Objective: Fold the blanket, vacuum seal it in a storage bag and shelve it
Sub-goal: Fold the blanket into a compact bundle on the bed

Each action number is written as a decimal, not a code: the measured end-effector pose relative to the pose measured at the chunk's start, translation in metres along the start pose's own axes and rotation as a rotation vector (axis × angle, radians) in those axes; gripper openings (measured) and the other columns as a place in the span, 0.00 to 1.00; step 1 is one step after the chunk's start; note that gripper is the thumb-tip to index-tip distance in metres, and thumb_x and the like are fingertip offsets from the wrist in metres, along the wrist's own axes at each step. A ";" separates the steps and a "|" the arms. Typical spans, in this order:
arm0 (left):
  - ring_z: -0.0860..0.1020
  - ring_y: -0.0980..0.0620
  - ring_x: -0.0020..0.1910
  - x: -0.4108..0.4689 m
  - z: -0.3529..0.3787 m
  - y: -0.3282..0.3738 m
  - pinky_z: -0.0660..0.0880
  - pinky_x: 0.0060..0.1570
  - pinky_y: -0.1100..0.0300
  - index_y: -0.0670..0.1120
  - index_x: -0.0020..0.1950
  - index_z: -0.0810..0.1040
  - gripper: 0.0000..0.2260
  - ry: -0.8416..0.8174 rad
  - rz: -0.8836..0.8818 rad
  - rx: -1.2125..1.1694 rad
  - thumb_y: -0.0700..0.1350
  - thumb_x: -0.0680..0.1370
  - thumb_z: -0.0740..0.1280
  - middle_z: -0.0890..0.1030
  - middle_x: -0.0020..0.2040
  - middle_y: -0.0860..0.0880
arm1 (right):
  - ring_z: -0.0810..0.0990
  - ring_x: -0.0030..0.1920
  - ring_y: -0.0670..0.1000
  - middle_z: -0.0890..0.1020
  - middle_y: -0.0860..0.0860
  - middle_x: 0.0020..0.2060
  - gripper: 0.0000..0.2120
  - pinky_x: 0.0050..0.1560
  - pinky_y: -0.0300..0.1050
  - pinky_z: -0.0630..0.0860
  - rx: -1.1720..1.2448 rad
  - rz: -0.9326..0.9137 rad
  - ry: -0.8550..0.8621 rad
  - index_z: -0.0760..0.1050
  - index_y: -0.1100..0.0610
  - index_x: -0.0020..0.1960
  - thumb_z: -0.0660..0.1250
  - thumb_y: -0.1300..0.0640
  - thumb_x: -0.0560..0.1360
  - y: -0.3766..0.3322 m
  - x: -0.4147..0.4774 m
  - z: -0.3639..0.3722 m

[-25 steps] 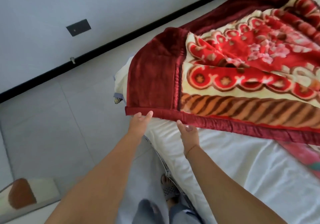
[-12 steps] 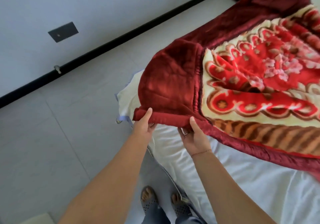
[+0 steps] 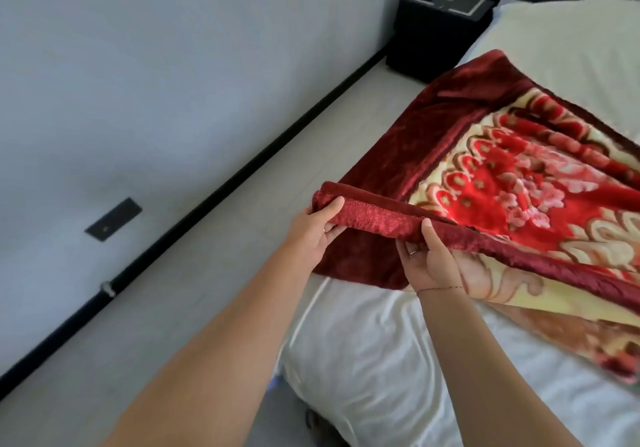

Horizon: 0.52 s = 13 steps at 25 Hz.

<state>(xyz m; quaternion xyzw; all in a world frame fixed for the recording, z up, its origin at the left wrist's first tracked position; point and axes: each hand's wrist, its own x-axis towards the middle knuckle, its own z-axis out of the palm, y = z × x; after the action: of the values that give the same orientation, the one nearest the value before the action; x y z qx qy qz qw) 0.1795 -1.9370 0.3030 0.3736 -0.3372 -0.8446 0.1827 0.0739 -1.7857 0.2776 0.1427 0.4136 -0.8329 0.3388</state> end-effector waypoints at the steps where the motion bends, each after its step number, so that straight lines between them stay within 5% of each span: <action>1: 0.83 0.56 0.42 0.015 0.003 0.012 0.80 0.43 0.62 0.45 0.53 0.77 0.08 -0.014 -0.011 0.038 0.38 0.75 0.69 0.84 0.44 0.49 | 0.84 0.45 0.45 0.81 0.48 0.49 0.11 0.46 0.42 0.81 0.005 -0.023 0.016 0.74 0.55 0.59 0.65 0.58 0.77 -0.002 0.011 0.011; 5: 0.81 0.54 0.47 0.076 0.008 0.053 0.78 0.47 0.64 0.46 0.49 0.80 0.05 -0.070 0.013 0.298 0.40 0.74 0.71 0.83 0.48 0.48 | 0.81 0.50 0.47 0.80 0.51 0.55 0.22 0.48 0.44 0.78 0.076 -0.102 0.120 0.67 0.56 0.71 0.65 0.58 0.78 -0.003 0.055 0.050; 9: 0.80 0.50 0.48 0.133 0.011 0.082 0.75 0.56 0.54 0.49 0.41 0.81 0.03 -0.125 0.116 0.615 0.43 0.72 0.74 0.82 0.47 0.47 | 0.80 0.51 0.49 0.80 0.50 0.51 0.23 0.46 0.45 0.77 0.179 -0.181 0.287 0.66 0.55 0.72 0.65 0.58 0.78 0.003 0.089 0.081; 13: 0.80 0.51 0.51 0.182 0.018 0.111 0.75 0.52 0.62 0.47 0.47 0.82 0.04 -0.337 0.097 0.678 0.44 0.73 0.73 0.82 0.50 0.48 | 0.78 0.43 0.48 0.81 0.49 0.48 0.22 0.44 0.45 0.79 0.322 -0.282 0.389 0.68 0.53 0.71 0.66 0.57 0.78 0.006 0.116 0.120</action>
<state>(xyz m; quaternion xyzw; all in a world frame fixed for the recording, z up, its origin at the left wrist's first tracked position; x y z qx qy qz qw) 0.0533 -2.1093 0.2979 0.2523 -0.6401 -0.7250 0.0302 -0.0009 -1.9346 0.2882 0.2927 0.3493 -0.8837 0.1067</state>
